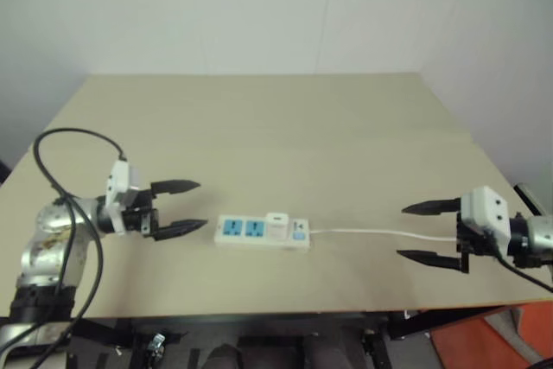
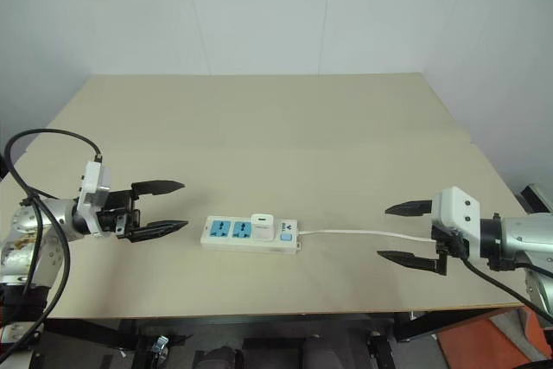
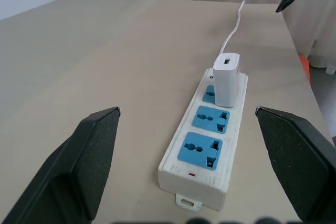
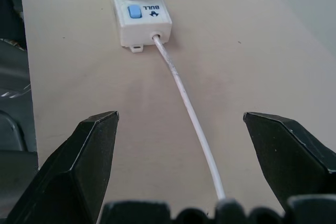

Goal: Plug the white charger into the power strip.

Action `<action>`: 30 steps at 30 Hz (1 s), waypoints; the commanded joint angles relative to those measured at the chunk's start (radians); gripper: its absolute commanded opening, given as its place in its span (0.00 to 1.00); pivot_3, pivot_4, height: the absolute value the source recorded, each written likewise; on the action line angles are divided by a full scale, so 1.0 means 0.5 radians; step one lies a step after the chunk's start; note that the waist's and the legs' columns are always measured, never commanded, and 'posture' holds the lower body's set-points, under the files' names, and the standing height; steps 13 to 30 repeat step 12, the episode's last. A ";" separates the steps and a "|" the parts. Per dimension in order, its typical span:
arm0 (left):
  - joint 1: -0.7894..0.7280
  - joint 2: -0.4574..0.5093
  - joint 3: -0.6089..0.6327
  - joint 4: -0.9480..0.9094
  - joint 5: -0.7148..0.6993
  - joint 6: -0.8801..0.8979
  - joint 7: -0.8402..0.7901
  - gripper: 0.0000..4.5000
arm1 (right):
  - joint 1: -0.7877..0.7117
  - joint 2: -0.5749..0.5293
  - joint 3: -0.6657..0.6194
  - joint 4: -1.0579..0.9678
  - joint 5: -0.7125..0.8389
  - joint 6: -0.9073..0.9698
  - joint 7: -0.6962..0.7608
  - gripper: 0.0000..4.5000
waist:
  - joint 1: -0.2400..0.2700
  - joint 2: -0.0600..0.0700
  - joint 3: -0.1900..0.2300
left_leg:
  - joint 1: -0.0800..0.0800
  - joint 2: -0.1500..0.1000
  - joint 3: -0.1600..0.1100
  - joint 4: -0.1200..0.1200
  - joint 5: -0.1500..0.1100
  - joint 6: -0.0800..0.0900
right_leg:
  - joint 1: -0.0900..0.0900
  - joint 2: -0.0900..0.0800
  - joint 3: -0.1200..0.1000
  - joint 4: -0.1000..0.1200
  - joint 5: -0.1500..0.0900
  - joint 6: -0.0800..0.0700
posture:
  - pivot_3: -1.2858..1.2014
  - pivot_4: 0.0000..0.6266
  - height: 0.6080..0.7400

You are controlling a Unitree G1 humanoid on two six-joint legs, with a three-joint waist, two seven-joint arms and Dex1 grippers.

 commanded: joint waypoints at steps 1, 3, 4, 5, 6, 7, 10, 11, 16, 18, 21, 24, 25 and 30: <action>-0.039 0.039 0.045 -0.047 -0.006 -0.018 0.003 1.00 | 0.012 -0.058 -0.118 -0.077 0.040 0.033 -0.017 0.99 | 0.001 0.000 0.000 | 0.000 0.000 0.000 0.000 0.000 0.000 | 0.000 0.000 0.000 0.000 0.000 0.000 | 0.52 0.24 1.00; -0.026 0.046 0.050 -0.043 0.021 -0.046 0.024 1.00 | 0.033 -0.055 -0.118 -0.085 0.027 0.028 -0.018 0.99 | 0.004 0.000 0.000 | -0.001 0.000 0.000 0.000 0.000 0.000 | 0.000 0.000 0.000 0.000 0.000 0.000 | 0.52 0.24 1.00; -0.008 0.052 0.059 -0.065 0.029 -0.041 0.052 1.00 | 0.040 -0.063 -0.115 -0.084 0.016 0.024 -0.012 0.99 | 0.005 0.000 0.000 | -0.001 0.000 0.000 0.000 0.000 0.000 | 0.000 0.000 0.000 0.000 0.000 0.000 | 0.52 0.24 1.00; 0.005 0.054 0.064 -0.085 0.033 -0.032 0.075 1.00 | 0.045 -0.070 -0.116 -0.081 0.009 0.019 -0.006 0.99 | 0.007 0.000 0.000 | -0.001 0.000 0.000 0.000 0.000 0.000 | 0.000 0.000 0.000 0.000 0.000 0.000 | 0.52 0.24 1.00; 0.031 0.058 0.079 -0.120 0.021 -0.020 0.090 1.00 | 0.041 -0.077 -0.110 -0.076 0.006 0.018 -0.002 0.99 | 0.008 0.000 0.000 | 0.000 0.000 0.000 0.000 0.000 0.000 | 0.000 0.000 0.000 0.000 0.000 0.000 | 0.52 0.24 1.00; 0.055 0.060 0.090 -0.152 0.009 -0.011 0.102 1.00 | 0.033 -0.082 -0.106 -0.069 0.006 0.020 0.003 0.99 | 0.007 0.000 0.001 | 0.000 0.000 0.000 0.000 0.000 0.000 | 0.000 0.000 0.000 0.000 0.000 0.000 | 0.52 0.24 1.00; 0.127 0.070 0.122 -0.235 -0.005 0.007 0.148 1.00 | -0.005 -0.085 -0.082 -0.045 0.008 0.020 0.005 0.99 | 0.007 -0.001 0.001 | 0.000 0.000 0.000 0.000 0.000 0.000 | 0.000 0.000 0.000 0.000 0.000 0.000 | 0.52 0.24 1.00; 0.156 0.074 0.136 -0.259 -0.004 0.010 0.163 1.00 | -0.017 -0.080 -0.069 -0.038 -0.004 0.003 0.001 0.99 | 0.007 0.000 0.001 | 0.000 0.000 0.000 0.000 0.000 0.000 | 0.000 0.000 0.000 0.000 0.000 0.000 | 0.52 0.24 1.00; 0.188 0.077 0.152 -0.285 -0.006 0.014 0.179 1.00 | -0.029 -0.077 -0.058 -0.027 -0.005 -0.009 0.011 0.99 | 0.007 0.000 0.001 | 0.000 0.000 0.001 0.000 0.000 0.000 | 0.000 0.000 0.000 0.000 0.000 0.000 | 0.52 0.24 1.00; 0.188 0.077 0.152 -0.285 -0.006 0.014 0.179 1.00 | -0.029 -0.077 -0.058 -0.027 -0.005 -0.009 0.011 0.99 | 0.007 0.000 0.001 | 0.000 0.000 0.001 0.000 0.000 0.000 | 0.000 0.000 0.000 0.000 0.000 0.000 | 0.52 0.24 1.00; 0.188 0.077 0.152 -0.285 -0.006 0.014 0.179 1.00 | -0.029 -0.077 -0.058 -0.027 -0.005 -0.009 0.011 0.99 | 0.007 0.000 0.001 | 0.000 0.000 0.001 0.000 0.000 0.000 | 0.000 0.000 0.000 0.000 0.000 0.000 | 0.52 0.24 1.00; 0.188 0.077 0.152 -0.285 -0.006 0.014 0.179 1.00 | -0.029 -0.077 -0.058 -0.027 -0.005 -0.009 0.011 0.99 | 0.007 0.000 0.001 | 0.000 0.000 0.001 0.000 0.000 0.000 | 0.000 0.000 0.000 0.000 0.000 0.000 | 0.52 0.24 1.00; 0.188 0.077 0.152 -0.285 -0.006 0.014 0.179 1.00 | -0.029 -0.077 -0.058 -0.027 -0.005 -0.009 0.011 0.99 | 0.007 0.000 0.001 | 0.000 0.000 0.001 0.000 0.000 0.000 | 0.000 0.000 0.000 0.000 0.000 0.000 | 0.52 0.24 1.00; 0.188 0.077 0.152 -0.285 -0.006 0.014 0.179 1.00 | -0.029 -0.077 -0.058 -0.027 -0.005 -0.009 0.011 0.99 | 0.007 0.000 0.001 | 0.000 0.000 0.001 0.000 0.000 0.000 | 0.000 0.000 0.000 0.000 0.000 0.000 | 0.52 0.24 1.00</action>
